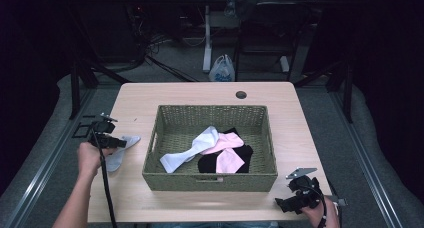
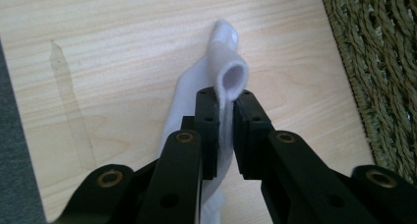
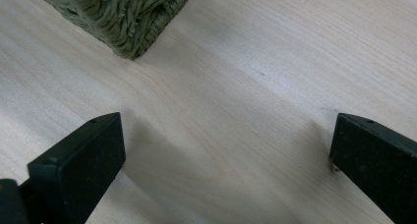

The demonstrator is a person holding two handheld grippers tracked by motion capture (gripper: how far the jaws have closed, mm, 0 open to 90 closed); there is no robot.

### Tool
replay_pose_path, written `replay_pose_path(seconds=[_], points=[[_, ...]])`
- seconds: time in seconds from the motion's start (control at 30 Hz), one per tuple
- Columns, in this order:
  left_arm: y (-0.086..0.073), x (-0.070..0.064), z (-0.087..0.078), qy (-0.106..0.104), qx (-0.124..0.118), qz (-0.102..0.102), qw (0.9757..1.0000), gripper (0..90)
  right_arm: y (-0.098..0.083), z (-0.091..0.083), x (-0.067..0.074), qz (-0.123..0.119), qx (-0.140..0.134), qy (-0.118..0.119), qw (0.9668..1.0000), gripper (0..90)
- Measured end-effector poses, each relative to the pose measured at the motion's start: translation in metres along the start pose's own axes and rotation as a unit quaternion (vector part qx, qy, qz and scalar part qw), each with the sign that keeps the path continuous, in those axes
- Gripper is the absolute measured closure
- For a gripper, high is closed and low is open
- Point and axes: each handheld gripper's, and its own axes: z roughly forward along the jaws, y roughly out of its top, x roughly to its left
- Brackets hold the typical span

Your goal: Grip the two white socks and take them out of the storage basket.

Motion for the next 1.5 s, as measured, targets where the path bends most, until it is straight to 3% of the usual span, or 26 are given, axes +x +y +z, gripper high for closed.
replay_pose_path(seconds=[0.13,0.37,0.53,0.83,1.03,1.23,1.5], points=[[-0.001,0.0,0.001,-0.009,-0.003,-0.006,0.9999,75.9,0.0,0.0,0.0,0.0,-0.001,-0.001,1.0,0.0],[-0.002,-0.001,-0.008,-0.007,-0.01,-0.007,0.9999,49.6,0.0,0.0,0.0,0.0,0.0,0.001,1.0,0.0],[0.001,-0.006,-0.023,-0.009,-0.024,-0.008,0.9996,31.0,0.0,0.0,0.0,0.0,0.001,0.001,1.0,0.0],[0.01,-0.028,-0.065,-0.009,-0.061,0.02,0.9979,18.8,0.0,0.0,0.0,-0.001,-0.001,0.001,1.0,0.0],[0.017,-0.048,-0.093,-0.015,-0.089,0.052,0.9946,12.7,0.0,0.0,0.0,0.0,0.0,0.001,1.0,0.0],[0.028,-0.071,-0.105,-0.02,-0.093,0.086,0.9918,7.1,0.0,0.0,0.0,0.0,0.002,0.001,1.0,0.0],[0.041,-0.1,-0.103,-0.028,-0.092,0.12,0.9882,4.3,0.0,0.0,0.0,0.0,-0.001,0.001,1.0,0.0]])
